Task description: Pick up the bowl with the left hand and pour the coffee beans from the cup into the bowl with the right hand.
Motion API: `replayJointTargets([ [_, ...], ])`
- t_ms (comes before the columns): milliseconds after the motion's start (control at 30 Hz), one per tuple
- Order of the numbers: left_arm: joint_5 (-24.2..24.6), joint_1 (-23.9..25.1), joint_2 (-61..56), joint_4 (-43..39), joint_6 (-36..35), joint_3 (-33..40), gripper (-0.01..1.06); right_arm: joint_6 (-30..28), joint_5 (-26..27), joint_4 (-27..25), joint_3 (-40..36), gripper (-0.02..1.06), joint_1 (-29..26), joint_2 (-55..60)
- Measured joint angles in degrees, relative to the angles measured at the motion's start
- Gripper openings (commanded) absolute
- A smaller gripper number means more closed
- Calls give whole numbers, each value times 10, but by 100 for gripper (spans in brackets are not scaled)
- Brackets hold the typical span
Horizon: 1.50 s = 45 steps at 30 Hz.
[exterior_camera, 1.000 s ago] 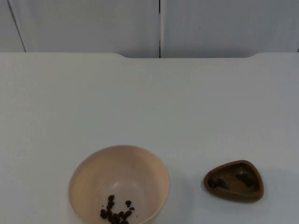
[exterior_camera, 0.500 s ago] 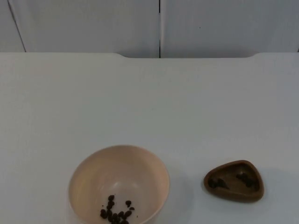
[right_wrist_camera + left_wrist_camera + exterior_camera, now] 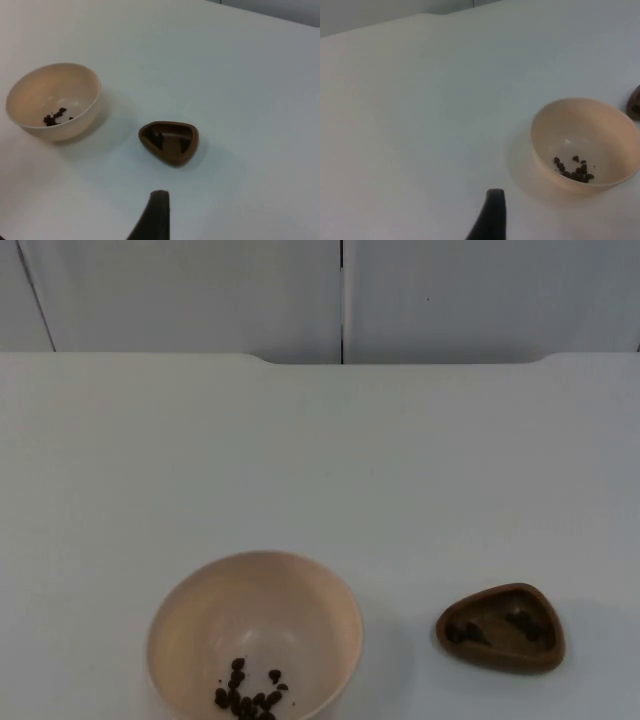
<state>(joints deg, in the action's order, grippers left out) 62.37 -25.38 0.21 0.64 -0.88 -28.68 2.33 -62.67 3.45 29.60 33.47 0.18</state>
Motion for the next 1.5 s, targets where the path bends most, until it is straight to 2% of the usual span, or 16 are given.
replayJointTargets([
  [167,-1,0,0,2,0,0,77,0,1,24,0,81,0,0],
  [1167,-1,0,0,2,-3,0,77,16,1,21,0,81,0,0],
  [1267,-1,0,0,2,-3,0,91,5,1,7,0,89,0,0],
  [1333,-1,0,0,2,-3,0,104,0,1,1,0,103,0,0],
  [1500,-1,0,0,2,-3,0,105,-7,1,-4,0,105,0,0],
])
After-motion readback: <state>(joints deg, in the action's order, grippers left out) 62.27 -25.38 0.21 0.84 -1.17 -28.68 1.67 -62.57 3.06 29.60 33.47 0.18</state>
